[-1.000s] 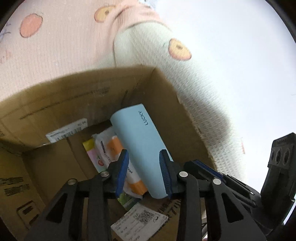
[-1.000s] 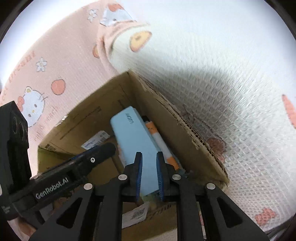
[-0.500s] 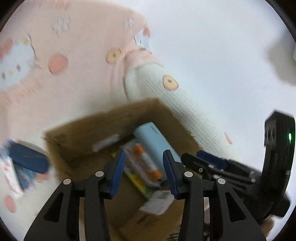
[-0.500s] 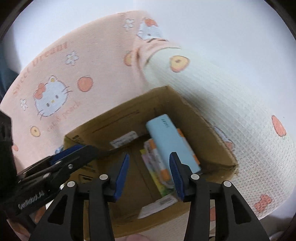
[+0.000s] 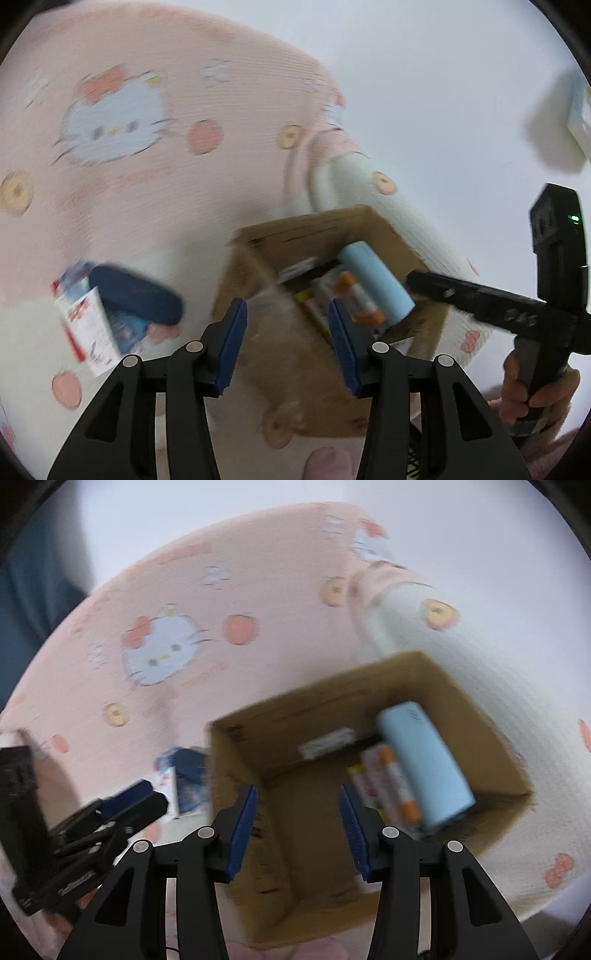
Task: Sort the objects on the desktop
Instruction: 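Move the right gripper back to the white paper roll on the mat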
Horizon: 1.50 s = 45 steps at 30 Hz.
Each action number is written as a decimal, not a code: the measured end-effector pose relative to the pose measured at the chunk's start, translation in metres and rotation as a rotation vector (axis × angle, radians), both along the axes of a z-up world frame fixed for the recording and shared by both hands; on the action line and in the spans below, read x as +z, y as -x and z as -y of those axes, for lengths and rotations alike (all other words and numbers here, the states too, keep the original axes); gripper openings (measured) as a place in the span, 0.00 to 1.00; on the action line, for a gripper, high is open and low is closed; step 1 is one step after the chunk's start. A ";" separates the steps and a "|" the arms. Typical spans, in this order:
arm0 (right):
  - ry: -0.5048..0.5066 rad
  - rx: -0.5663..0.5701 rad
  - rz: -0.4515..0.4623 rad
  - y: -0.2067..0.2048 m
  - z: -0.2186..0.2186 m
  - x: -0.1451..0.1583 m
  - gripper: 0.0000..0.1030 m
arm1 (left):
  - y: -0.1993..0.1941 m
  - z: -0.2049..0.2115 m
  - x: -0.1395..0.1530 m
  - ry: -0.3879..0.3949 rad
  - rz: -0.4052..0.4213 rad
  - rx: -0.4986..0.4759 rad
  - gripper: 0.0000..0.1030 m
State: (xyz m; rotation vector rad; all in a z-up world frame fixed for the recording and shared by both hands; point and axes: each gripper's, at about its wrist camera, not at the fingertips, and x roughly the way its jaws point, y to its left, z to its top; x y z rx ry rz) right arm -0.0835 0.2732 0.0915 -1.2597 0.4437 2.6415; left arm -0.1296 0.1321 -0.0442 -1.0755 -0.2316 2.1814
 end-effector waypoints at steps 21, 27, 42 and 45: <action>0.036 0.446 0.167 0.050 0.153 -0.107 0.52 | -0.024 0.161 -0.136 0.009 0.294 0.407 0.49; 0.083 0.461 0.281 0.057 0.160 -0.153 0.52 | -0.037 0.145 -0.171 -0.004 0.352 0.356 0.49; 0.027 0.356 0.483 0.073 0.145 -0.222 0.09 | -0.038 0.124 -0.202 0.030 0.394 0.312 0.34; 0.041 0.360 0.470 0.071 0.144 -0.223 0.09 | -0.035 0.123 -0.203 0.040 0.392 0.315 0.34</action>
